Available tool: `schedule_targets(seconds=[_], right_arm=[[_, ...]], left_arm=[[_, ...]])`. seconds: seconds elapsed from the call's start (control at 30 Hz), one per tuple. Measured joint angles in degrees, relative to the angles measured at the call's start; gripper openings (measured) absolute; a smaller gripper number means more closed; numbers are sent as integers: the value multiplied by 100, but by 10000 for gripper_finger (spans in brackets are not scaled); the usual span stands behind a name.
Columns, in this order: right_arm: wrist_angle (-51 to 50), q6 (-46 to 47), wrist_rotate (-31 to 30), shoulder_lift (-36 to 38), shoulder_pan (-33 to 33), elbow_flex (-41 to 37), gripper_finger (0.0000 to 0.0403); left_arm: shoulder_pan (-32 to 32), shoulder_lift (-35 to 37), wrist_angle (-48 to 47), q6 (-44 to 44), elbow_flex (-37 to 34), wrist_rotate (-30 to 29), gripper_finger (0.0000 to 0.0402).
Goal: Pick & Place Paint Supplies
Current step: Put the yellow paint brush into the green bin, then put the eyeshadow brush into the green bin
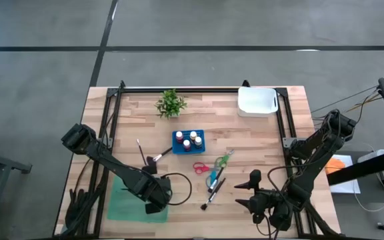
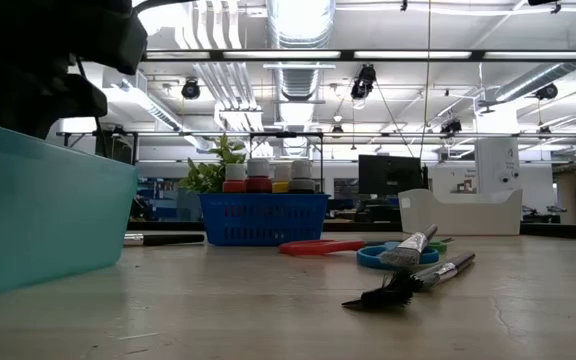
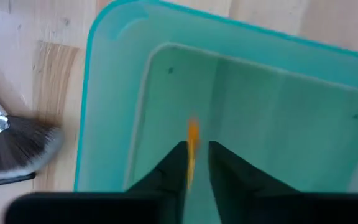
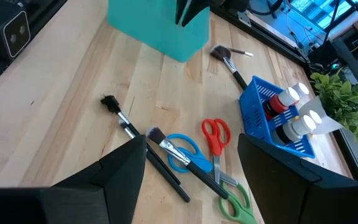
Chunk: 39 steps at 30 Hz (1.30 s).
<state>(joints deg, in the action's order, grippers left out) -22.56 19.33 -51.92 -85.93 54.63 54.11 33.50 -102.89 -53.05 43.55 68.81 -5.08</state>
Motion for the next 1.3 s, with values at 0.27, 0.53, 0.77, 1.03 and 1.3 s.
schedule_targets(seconds=[0.27,0.53,0.77,1.03,1.3], right_arm=[[22,-1,0,0,-2,-1,254],[49,-26,-7,0,-2,-1,254],[13,-57,-9,0,-2,-2,254],[13,-414,-116,1,-15,-2,254],[21,-686,-363,364,-107,-2,254]], left_arm=[[0,122,-301,-176,192,43,154],[-495,1077,-1511,37,646,-1483,158],[-1942,2122,-1620,380,240,-2037,159],[-3521,2422,-1611,-507,-512,-758,159],[-4474,2404,-1604,641,-1446,-376,156]])
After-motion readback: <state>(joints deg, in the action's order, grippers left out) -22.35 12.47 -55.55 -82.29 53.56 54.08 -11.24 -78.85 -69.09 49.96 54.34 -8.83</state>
